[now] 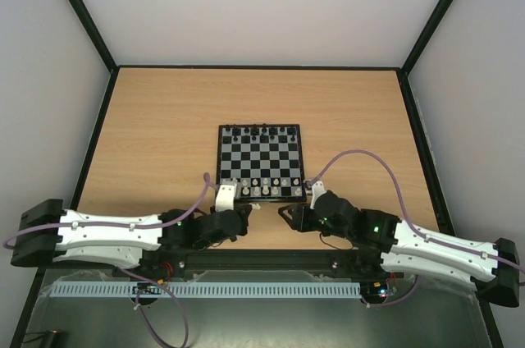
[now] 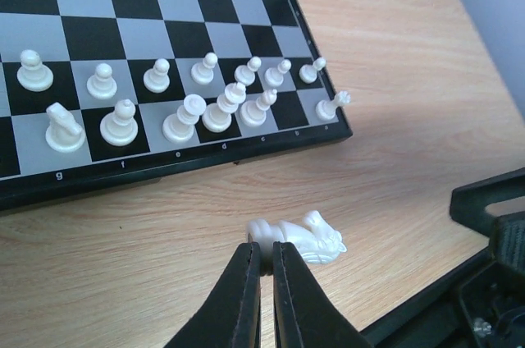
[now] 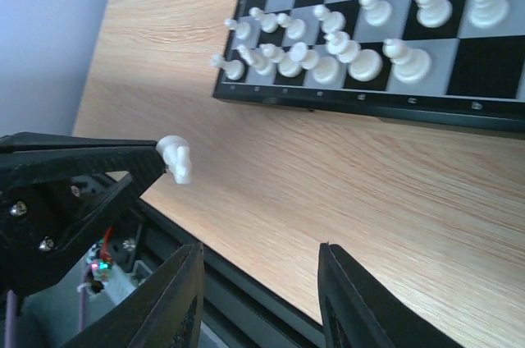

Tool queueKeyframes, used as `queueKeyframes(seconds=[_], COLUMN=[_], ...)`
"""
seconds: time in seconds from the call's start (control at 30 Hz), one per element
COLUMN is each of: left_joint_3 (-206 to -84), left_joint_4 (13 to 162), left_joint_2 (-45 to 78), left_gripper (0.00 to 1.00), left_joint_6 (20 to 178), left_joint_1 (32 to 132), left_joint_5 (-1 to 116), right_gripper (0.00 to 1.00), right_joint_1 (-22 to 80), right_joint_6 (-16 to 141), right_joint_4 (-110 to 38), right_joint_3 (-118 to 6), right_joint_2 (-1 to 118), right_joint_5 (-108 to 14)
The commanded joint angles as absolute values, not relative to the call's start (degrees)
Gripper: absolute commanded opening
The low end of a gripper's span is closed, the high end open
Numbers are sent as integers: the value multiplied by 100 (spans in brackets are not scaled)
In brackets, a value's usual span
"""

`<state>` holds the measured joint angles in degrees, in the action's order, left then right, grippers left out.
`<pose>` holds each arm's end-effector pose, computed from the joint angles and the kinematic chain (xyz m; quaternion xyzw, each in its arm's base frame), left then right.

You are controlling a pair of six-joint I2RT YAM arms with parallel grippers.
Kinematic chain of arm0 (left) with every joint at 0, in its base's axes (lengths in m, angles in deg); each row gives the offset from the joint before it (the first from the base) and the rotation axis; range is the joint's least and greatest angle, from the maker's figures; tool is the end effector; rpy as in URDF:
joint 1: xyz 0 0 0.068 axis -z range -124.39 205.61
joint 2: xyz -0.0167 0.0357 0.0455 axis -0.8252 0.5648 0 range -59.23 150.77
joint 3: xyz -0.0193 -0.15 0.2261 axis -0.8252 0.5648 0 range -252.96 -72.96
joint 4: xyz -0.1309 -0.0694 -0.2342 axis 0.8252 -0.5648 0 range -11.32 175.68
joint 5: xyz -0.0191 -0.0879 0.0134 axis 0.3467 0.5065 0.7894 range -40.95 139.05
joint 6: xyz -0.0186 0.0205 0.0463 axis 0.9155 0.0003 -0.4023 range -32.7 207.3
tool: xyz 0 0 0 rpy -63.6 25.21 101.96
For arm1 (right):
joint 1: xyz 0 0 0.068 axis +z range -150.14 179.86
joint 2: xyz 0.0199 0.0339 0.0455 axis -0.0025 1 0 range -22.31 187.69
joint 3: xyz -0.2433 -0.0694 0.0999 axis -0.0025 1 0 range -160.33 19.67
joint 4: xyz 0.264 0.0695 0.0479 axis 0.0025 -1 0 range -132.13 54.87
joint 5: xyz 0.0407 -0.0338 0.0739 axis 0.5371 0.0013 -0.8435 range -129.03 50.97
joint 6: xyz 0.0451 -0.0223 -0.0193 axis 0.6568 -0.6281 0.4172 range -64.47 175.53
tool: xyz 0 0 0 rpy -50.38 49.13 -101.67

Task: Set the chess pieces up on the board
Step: Pick up the chess piece at the center of the board.

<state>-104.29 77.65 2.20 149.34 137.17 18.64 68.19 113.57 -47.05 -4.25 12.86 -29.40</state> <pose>0.0521 -0.2279 0.2008 0.0340 0.8747 -0.3272 0.3559 0.0696 0.1590 0.2300 -0.0286 0.8326 0.4581 0.3101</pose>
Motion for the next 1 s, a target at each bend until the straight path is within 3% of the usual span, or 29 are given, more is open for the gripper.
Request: queueKeyframes(seconds=[0.0,0.5,0.97], left_joint_3=[-10118,-9801,-9695], left_joint_4=[8207,8349,8307], left_joint_2=[-252,-900,-979], left_gripper=[2,2,2], left_joint_6=[15161,15163,15180], left_joint_1=[13682,13683,13683], left_joint_5=[1599,1766,1776], right_gripper=[40,38,30], right_joint_1=[6837,6611,6188], right_joint_6=[11444,11497,11694], right_joint_4=[-3726,-2450,-1818], right_joint_3=[-341,-514,-404], right_joint_2=[1491,2497,2848], right_joint_5=[-3276,-3866,-4583])
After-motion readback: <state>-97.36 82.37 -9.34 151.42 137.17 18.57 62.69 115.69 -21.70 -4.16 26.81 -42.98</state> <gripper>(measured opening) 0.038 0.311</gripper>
